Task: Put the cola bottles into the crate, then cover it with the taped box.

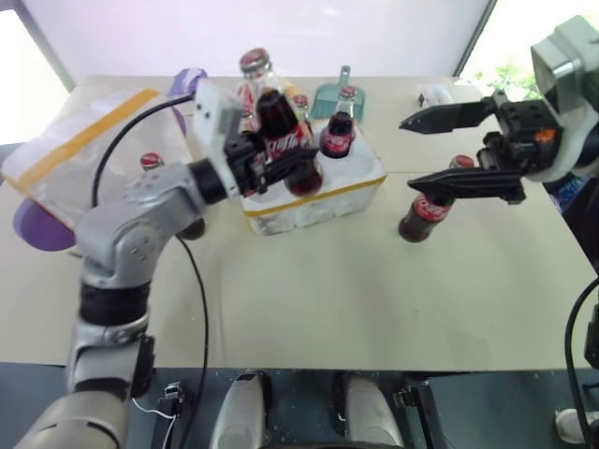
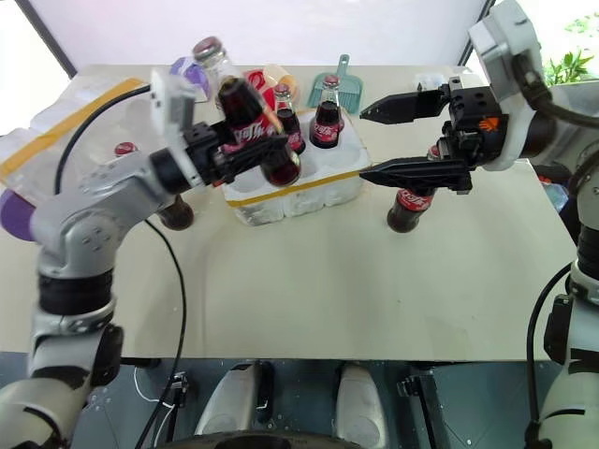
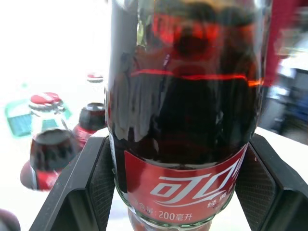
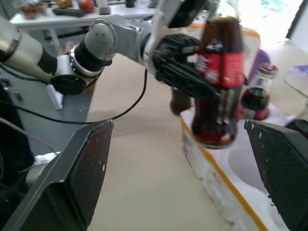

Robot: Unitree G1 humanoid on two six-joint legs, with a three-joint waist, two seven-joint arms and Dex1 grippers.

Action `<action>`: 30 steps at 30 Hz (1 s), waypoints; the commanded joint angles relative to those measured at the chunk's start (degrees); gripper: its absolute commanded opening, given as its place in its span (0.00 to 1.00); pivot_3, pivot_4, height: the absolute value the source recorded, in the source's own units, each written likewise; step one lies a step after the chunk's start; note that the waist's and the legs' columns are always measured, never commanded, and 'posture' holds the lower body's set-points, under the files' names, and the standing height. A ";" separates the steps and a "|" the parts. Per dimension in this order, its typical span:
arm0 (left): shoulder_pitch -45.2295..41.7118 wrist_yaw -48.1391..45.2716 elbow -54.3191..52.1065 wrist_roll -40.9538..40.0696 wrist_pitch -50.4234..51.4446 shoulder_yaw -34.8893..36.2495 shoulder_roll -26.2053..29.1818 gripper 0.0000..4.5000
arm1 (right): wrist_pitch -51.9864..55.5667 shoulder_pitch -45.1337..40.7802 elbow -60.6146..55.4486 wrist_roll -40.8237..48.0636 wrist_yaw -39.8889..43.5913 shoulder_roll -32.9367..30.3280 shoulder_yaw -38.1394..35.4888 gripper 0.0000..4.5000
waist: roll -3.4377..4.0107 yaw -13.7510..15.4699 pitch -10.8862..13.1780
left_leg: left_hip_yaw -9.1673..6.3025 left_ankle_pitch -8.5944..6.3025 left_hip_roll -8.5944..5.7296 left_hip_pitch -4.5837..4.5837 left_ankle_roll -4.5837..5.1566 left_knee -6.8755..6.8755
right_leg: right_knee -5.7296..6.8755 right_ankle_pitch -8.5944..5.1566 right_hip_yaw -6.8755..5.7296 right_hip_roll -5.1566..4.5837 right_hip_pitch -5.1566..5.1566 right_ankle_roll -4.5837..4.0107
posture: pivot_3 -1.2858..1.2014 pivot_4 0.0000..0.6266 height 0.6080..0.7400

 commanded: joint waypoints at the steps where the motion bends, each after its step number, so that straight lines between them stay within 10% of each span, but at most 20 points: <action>1: -6.60 3.62 4.20 6.19 -3.54 -2.10 -4.27 0.61 | 0.06 0.79 -2.60 2.04 -2.16 -0.19 -3.45 1.00 | -0.01 0.25 0.01 | 0.00 0.00 0.00 -0.02 0.00 -0.04 | 0.01 0.00 0.00 0.00 -0.04 0.00 | 0.52 0.24 0.97; 30: -10.85 -0.11 14.77 25.30 3.61 -12.31 -8.94 0.61 | -8.66 2.71 1.98 -8.52 -8.75 0.51 1.43 1.00 | -0.02 0.55 0.03 | 0.01 0.01 -0.01 -0.09 0.00 0.05 | -0.01 0.00 -0.01 -0.01 -0.06 0.01 | 0.52 0.24 0.97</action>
